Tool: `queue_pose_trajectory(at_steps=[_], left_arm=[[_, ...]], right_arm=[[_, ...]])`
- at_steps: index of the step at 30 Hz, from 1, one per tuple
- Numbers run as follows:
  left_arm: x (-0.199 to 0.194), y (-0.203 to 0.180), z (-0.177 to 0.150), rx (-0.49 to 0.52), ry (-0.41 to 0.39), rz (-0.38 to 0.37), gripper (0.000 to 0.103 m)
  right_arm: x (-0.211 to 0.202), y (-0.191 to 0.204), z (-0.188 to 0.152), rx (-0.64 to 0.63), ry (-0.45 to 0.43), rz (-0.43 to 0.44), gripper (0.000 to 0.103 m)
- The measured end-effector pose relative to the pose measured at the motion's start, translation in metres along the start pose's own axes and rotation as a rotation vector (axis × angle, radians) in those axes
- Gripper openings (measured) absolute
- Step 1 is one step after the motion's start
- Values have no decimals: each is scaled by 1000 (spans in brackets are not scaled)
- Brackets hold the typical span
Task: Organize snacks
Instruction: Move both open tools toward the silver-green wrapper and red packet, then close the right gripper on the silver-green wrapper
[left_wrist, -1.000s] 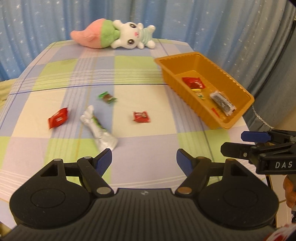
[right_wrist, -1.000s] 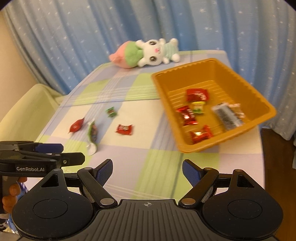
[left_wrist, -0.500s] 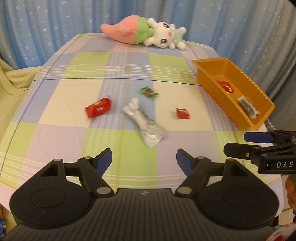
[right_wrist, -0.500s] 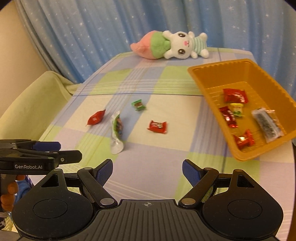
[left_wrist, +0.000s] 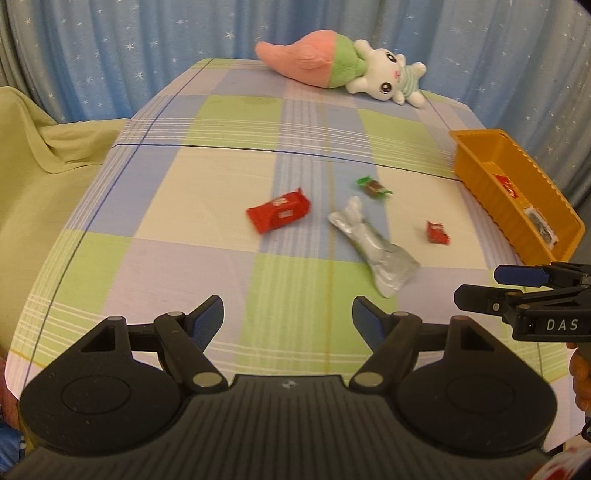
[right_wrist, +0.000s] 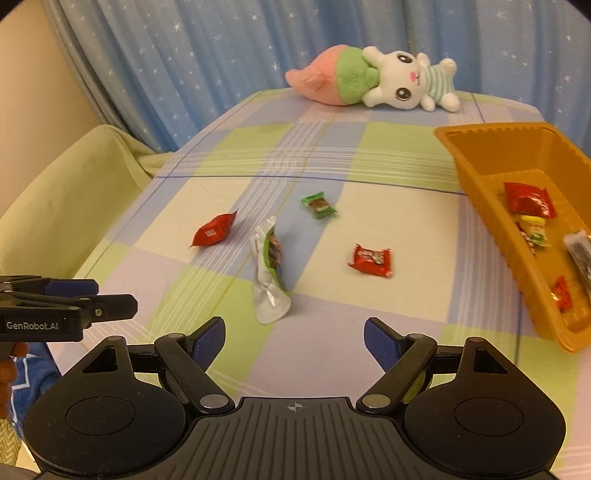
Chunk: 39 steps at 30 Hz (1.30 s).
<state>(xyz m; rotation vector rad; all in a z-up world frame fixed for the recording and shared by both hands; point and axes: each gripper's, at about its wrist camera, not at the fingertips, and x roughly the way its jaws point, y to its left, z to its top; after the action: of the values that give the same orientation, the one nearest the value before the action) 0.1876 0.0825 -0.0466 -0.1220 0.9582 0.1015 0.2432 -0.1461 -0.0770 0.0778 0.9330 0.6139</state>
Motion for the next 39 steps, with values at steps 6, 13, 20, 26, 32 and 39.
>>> queue_pose_trajectory(at_steps=[6,13,20,26,32,39], left_arm=[[9,20,5,-1,-6,13,75],[21,39,10,11,-9,25,75],[33,51,17,22,-5,37,75],[41,54,21,47,-7,34,75],[49,53,24,76,-8,19,75],[56,49,30,114,-12,9,75]], right_arm=[[22,10,10,-18,-3,-2,82],[50,21,25,-54,-24,-20,82],[81,29,36,-104,-14,-35,65],[103,33,39,-128,9,-42,51],[115,35,40,-140,31,-62,41],[121,36,41,-146,43,-74,34]])
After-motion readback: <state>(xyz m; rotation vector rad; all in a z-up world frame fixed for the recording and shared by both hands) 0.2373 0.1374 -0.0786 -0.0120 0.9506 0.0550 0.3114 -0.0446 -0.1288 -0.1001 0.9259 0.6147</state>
